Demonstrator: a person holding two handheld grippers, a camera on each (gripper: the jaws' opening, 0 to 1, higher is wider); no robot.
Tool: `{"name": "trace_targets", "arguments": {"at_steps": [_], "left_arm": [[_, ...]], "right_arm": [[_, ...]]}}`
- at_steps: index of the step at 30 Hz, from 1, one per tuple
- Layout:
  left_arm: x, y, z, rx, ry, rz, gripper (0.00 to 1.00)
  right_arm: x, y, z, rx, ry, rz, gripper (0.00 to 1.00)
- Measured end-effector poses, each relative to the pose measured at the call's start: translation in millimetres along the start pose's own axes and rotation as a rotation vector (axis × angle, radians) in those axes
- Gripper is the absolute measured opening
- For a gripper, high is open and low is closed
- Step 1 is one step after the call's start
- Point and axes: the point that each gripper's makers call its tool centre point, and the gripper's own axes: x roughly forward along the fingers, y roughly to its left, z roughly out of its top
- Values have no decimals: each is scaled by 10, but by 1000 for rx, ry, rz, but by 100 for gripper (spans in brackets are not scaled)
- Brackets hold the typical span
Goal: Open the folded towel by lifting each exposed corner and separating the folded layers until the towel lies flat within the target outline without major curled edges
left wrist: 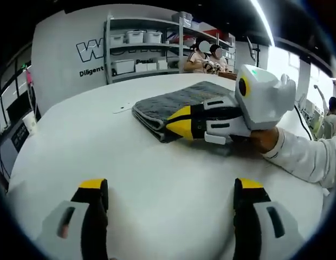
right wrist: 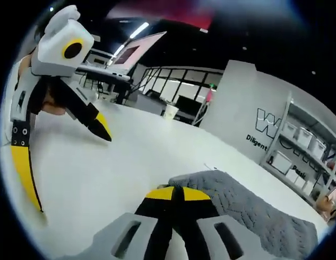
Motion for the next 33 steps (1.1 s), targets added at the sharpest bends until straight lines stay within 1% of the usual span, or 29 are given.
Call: {"name": "trace_targets", "arguments": {"at_steps": [8,11,12,13,19,24,29,33], "left_arm": [[-6,1,-1,0,0,1,95],[-7,6,1,1,1,2,95],[-8,7,1,0,0,2,95],[-8,8,0,0,1,2,95],[-12,9,2,-2,-2,3,95],[-9,7,-7,-1,2,3,95],[2,15,1,-14,-3,0,95],[3,39,-1,-16,-1,5,95]], "right_arm": [[-20,-22,18,18,-15,-5,0],[-27,-42,40,30,-30,-9,0],[-21,-48,59,21,-43,-9,0],[-24,-51,46,28,-36,-10,0],[-23,-56,48,50,-42,-9,0],[-52,-109,55,80,-52,-29,0],[-84,-156,74,88,-68,-51,0],[-99,-188,62,88,-67,-64,0]]}}
